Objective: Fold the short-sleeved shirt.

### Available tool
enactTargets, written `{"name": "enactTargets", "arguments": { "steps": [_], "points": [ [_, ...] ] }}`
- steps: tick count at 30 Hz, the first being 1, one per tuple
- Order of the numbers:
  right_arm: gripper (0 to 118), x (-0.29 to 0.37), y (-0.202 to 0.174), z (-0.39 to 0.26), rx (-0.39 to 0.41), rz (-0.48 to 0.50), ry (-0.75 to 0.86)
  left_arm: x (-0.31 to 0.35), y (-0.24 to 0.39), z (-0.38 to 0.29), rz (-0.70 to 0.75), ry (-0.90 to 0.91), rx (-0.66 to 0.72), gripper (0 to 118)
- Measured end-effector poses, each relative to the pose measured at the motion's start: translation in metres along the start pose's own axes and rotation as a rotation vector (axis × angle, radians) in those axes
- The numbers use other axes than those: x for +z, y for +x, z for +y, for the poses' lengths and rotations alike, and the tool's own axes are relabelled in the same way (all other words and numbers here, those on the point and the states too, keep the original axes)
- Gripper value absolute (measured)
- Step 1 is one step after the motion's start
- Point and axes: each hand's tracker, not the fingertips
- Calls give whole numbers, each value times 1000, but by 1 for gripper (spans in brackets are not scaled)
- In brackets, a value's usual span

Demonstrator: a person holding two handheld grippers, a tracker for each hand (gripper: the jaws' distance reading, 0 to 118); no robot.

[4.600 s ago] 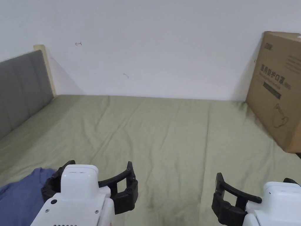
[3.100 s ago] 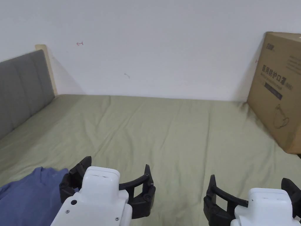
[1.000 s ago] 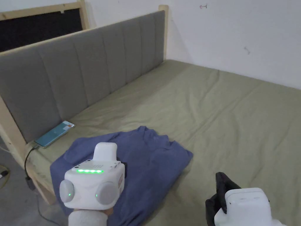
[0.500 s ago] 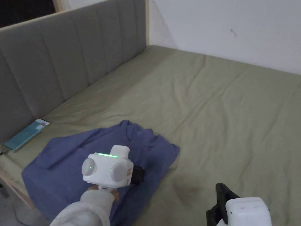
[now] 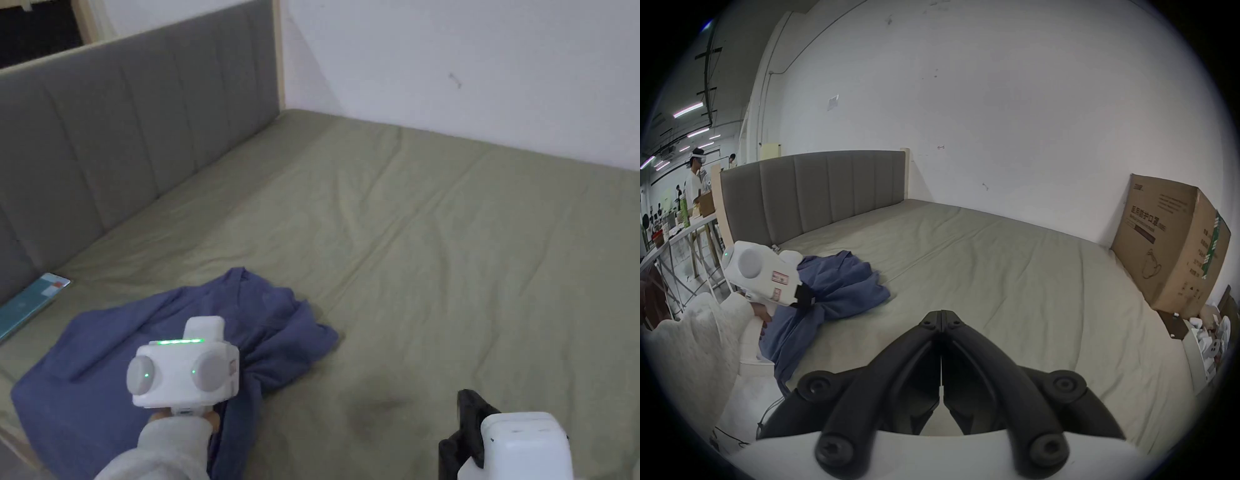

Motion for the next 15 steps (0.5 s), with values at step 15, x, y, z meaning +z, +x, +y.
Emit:
{"name": "enactTargets", "arguments": {
  "steps": [15],
  "points": [
    [0,61,87,17,-115,-235,99,144,34,76,-499,227,206,7]
  ]
}}
